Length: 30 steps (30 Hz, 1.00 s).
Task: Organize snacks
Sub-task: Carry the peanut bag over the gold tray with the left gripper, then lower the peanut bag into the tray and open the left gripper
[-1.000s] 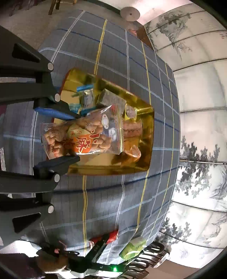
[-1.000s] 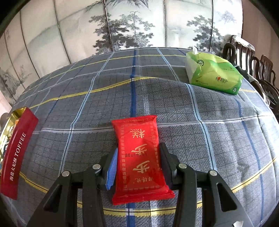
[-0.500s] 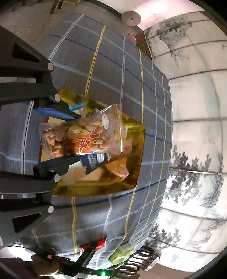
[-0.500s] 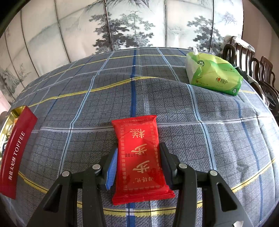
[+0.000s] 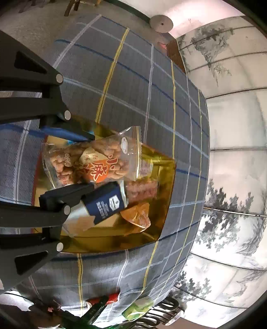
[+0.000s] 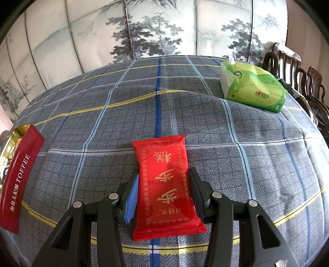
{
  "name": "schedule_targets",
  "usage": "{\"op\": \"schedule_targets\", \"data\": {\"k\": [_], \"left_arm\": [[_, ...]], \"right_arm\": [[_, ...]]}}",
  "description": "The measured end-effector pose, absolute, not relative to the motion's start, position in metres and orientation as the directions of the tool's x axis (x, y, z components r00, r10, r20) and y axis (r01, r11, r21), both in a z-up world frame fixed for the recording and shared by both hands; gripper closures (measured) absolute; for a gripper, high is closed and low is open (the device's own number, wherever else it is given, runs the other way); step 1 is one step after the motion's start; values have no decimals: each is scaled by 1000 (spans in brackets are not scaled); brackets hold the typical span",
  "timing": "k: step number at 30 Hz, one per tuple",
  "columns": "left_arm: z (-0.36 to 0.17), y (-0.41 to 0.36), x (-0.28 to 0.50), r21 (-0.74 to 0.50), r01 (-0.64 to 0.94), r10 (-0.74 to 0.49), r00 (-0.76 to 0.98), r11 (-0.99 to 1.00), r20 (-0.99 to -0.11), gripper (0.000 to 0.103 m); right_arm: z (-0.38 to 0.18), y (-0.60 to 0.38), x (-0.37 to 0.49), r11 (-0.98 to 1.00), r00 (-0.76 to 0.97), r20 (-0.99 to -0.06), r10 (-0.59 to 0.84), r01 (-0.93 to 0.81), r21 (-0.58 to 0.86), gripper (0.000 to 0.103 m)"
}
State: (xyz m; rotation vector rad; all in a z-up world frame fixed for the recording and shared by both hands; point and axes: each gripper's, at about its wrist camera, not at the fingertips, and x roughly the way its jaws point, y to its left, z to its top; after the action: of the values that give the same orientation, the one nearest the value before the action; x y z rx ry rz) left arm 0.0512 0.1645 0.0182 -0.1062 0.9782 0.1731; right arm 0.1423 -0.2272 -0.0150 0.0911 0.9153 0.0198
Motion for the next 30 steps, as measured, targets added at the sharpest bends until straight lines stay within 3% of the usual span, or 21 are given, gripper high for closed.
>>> {"op": "schedule_targets", "data": {"k": [14, 30], "left_arm": [[10, 136, 113, -86, -131, -6, 518, 988, -856, 63], [-10, 122, 147, -88, -116, -19, 495, 989, -869, 63]], "right_arm": [[-15, -227, 143, 996, 609, -791, 57, 21, 88, 57], [-15, -226, 143, 996, 609, -791, 57, 20, 87, 57]]}}
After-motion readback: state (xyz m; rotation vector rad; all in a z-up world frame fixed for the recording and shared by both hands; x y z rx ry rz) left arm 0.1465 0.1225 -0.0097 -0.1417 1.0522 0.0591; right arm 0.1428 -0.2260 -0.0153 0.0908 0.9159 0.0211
